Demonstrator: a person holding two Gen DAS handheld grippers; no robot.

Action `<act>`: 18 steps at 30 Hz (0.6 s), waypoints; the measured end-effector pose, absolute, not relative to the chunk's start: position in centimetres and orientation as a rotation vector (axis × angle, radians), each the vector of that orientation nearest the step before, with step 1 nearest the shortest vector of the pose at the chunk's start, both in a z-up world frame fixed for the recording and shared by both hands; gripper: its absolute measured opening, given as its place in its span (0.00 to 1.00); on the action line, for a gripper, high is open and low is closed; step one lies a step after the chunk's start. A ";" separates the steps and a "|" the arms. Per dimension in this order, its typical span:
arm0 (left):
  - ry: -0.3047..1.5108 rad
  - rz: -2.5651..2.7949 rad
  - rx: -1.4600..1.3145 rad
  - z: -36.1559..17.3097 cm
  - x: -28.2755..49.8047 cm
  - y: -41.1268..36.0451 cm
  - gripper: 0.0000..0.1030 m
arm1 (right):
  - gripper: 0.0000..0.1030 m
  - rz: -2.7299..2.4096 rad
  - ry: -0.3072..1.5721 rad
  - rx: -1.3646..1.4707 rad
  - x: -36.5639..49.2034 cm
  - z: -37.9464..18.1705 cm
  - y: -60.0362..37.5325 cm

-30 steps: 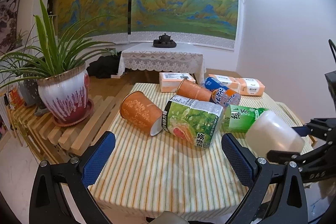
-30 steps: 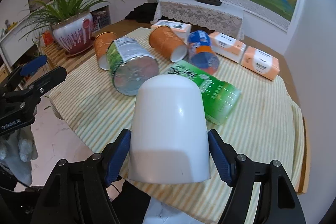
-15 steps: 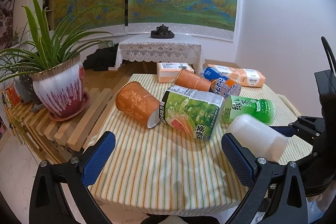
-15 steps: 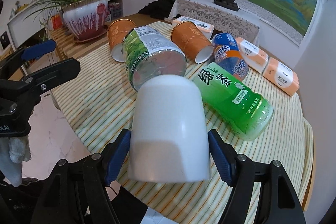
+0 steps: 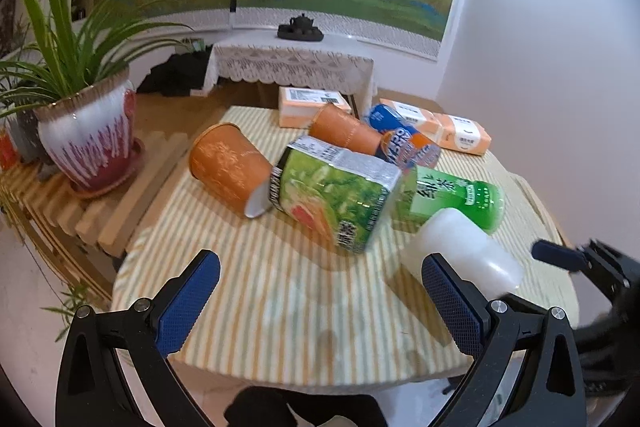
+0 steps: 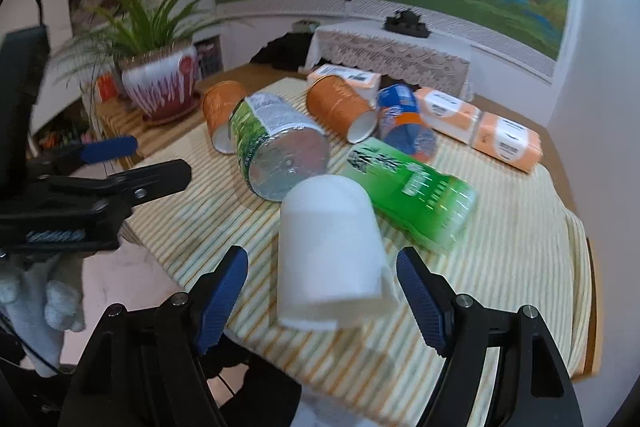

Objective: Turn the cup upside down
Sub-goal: 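Set the cup on the table and open the right gripper while the left gripper approaches, then close the left gripper around the white cup's body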

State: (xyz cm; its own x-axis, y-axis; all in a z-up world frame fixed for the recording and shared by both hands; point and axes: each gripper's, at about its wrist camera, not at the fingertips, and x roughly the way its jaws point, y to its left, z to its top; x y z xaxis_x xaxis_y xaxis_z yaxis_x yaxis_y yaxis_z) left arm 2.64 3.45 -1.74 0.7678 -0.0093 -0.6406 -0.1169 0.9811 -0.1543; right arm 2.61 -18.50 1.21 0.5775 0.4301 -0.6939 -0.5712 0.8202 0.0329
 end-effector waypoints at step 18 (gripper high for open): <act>0.904 -0.009 -0.400 -2.6 8.2 -2.2 0.99 | 0.71 0.371 0.712 -0.064 -3.3 0.3 -27.3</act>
State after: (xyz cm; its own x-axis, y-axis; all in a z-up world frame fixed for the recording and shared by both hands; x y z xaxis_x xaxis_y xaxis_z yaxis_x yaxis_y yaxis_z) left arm 8.16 -2.17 -2.59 0.6233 -0.1745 -0.7623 -0.1586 0.9264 -0.3416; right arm -3.30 -27.32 0.29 0.6947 0.3107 -0.6487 -0.3540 0.9328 0.0676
